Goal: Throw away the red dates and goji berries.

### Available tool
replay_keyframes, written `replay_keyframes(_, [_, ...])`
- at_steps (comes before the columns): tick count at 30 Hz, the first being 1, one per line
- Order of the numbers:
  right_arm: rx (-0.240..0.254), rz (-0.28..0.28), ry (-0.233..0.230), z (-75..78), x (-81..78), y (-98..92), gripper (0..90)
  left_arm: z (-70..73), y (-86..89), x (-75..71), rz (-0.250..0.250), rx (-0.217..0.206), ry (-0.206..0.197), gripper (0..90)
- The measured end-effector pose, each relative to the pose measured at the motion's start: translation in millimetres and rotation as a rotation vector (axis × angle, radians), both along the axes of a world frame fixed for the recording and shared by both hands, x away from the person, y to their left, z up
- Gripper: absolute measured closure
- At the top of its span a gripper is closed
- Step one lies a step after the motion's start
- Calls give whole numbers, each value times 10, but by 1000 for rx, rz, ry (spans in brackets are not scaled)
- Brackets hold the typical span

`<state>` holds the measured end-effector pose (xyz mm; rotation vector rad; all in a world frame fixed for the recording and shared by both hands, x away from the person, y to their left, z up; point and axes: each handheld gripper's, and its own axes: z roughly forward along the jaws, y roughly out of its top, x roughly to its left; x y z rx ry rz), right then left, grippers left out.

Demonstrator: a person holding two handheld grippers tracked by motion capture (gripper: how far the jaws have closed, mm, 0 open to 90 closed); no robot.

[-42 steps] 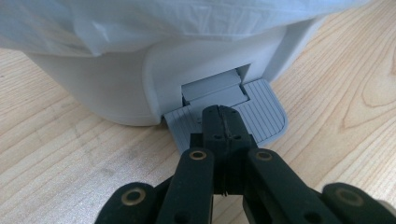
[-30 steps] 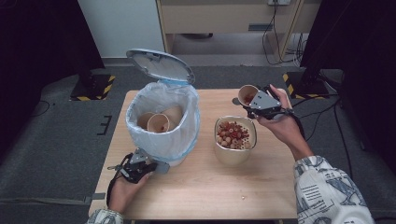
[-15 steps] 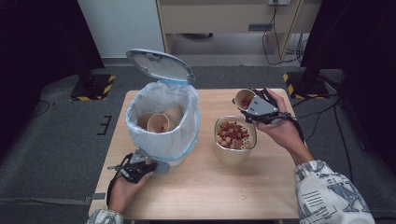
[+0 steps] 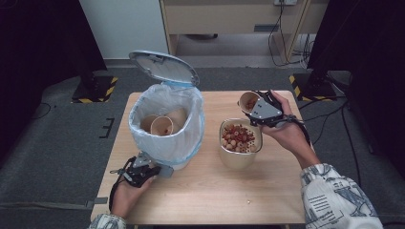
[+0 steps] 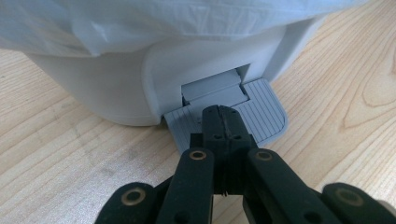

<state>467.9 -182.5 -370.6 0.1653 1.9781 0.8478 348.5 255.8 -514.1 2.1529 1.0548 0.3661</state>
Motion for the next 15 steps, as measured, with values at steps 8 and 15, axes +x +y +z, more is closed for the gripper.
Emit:
replay_keyframes(8, [-23,5,-13,-14,12,5,301,-1,0,0,0,-1,0,900])
replay_keyframes(15, [-30,13,-14,-20,2,6,301,0,-1,-1,0,0,-1,900])
